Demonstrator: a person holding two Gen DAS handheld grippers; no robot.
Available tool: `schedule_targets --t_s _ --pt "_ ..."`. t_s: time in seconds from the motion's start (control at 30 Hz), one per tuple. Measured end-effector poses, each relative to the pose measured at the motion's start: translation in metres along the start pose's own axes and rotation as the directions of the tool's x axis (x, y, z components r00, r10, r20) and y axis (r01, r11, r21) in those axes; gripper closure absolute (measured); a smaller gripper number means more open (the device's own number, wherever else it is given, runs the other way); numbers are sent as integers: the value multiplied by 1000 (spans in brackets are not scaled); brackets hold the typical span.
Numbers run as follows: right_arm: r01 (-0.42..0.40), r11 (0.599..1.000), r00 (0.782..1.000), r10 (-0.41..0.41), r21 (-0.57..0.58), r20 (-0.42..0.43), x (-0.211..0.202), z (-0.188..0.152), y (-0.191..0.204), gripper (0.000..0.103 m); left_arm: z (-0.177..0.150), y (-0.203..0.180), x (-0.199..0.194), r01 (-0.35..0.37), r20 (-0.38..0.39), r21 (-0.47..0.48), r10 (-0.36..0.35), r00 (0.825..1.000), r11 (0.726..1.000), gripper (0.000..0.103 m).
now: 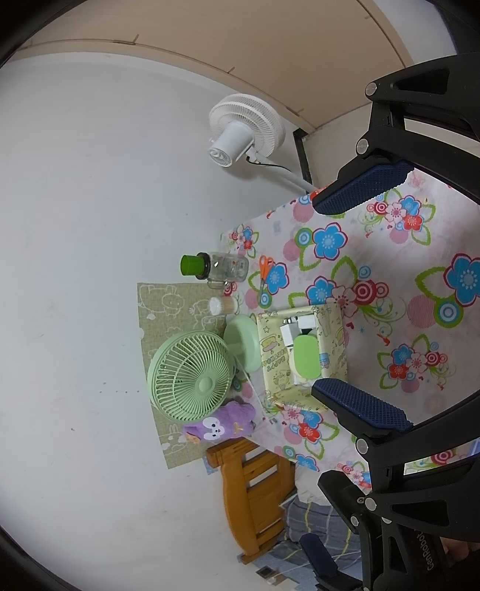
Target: Organize rigid objects
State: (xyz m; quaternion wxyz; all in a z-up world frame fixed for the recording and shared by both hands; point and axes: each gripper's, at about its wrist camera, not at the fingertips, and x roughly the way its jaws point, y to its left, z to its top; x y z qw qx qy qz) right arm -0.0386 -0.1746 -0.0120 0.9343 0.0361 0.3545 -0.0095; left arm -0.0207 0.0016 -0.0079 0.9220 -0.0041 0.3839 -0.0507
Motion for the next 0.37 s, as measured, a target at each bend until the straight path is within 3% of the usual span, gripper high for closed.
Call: schedule_targets --t_s 0.37 --pt "2 1000 1000 -2 2 -6 1 1 -2 11 3 2 2 8 -7 -1 -8 1000 1000 0"
